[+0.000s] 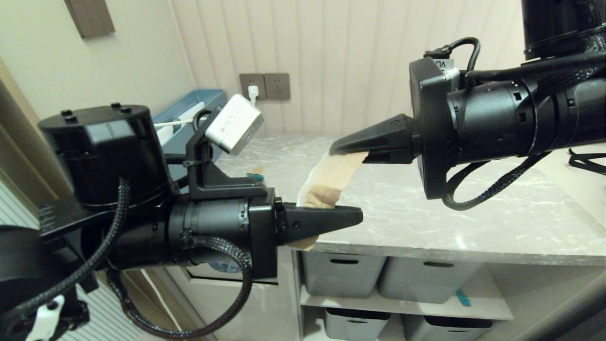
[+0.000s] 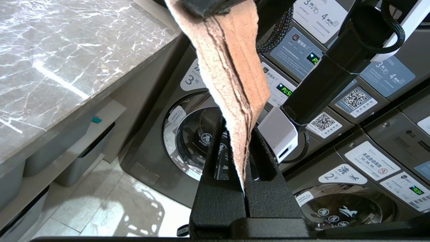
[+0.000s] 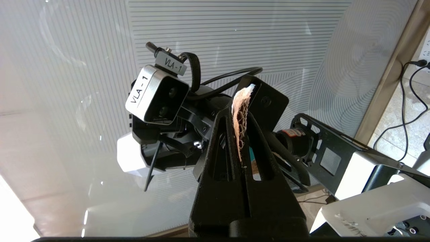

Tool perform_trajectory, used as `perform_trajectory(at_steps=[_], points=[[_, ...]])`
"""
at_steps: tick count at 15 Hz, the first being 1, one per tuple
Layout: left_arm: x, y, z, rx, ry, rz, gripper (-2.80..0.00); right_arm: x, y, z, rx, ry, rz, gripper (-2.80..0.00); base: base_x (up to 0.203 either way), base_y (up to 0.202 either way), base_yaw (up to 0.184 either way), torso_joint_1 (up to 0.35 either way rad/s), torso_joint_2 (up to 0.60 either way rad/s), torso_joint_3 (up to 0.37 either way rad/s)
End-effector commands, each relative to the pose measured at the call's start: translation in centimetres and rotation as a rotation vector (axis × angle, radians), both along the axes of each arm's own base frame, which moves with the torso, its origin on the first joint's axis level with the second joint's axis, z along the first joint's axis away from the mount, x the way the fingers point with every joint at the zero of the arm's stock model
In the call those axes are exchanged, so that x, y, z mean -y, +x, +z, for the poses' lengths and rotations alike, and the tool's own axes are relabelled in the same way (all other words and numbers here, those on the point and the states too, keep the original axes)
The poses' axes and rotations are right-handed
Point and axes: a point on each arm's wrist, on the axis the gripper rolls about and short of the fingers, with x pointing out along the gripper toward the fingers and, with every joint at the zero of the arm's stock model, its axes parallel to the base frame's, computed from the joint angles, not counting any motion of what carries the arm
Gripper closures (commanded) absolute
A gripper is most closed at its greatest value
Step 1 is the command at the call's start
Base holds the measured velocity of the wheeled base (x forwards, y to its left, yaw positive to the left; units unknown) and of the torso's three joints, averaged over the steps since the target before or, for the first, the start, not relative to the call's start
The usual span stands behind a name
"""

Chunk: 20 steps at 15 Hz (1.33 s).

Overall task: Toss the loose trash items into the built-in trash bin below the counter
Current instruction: Hand it to the other hand, then put the garbage in the trash can

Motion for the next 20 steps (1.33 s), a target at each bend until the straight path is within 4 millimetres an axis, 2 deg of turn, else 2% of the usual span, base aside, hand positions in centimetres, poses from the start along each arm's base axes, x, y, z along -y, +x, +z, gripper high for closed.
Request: perform_trajectory(at_steps=[1, 2, 6, 8, 10, 13, 15, 17, 19, 20], points=[[0.0, 0.1, -0.1, -0.002, -0.001, 0.000, 0.00, 0.1, -0.1, 0.1, -0.004, 0.005, 0.000, 0.00, 0.000, 0.000, 0.000, 0.000, 0.00, 0.000], [0.0, 0.1, -0.1, -0.004, 0.001, 0.000, 0.00, 0.1, -0.2, 0.1, -0.004, 0.005, 0.001, -2.80, 0.000, 0.000, 0.000, 0.000, 0.00, 0.000], [-0.1, 0.2, -0.1, -0.008, 0.000, 0.009, 0.00, 0.7, -0.6, 0.2, -0.002, 0.006, -0.007, -2.80, 0.000, 0.000, 0.000, 0.000, 0.00, 0.000], [-0.5, 0.9, -0.3, -0.015, 0.001, 0.082, 0.00, 2.0, 0.0, 0.5, 0.009, 0.012, -0.061, -2.80, 0.000, 0.000, 0.000, 0.000, 0.00, 0.000], [-1.8, 2.4, -0.5, -0.023, 0.002, 0.219, 0.00, 5.3, 0.0, 1.6, 0.050, 0.032, -0.167, -2.80, 0.000, 0.000, 0.000, 0.000, 0.00, 0.000], [-4.7, 5.0, -0.9, -0.027, 0.011, 0.385, 0.00, 11.8, -0.7, 2.5, 0.138, 0.021, -0.434, -2.80, 0.000, 0.000, 0.000, 0.000, 0.00, 0.000], [-6.5, 6.1, -0.8, -0.019, 0.007, 0.499, 0.00, 14.4, -2.7, 0.3, 0.201, -0.118, -0.616, -2.80, 0.000, 0.000, 0.000, 0.000, 0.00, 0.000], [-7.1, 6.2, -0.3, 0.008, 0.003, 0.535, 0.00, 15.6, -5.2, -3.6, 0.289, -0.369, -0.711, -2.80, 0.000, 0.000, 0.000, 0.000, 0.00, 0.000], [-7.2, 6.0, -1.3, 0.054, 0.054, 0.566, 0.00, 16.9, -9.4, -7.5, 0.403, -0.638, -0.738, -2.80, 0.000, 0.000, 0.000, 0.000, 0.00, 0.000], [-7.4, 5.7, -1.8, 0.071, 0.079, 0.568, 0.00, 17.3, -11.3, -9.4, 0.441, -0.732, -0.736, 0.00, 0.000, 0.000, 0.000, 0.000, 0.00, 0.000]])
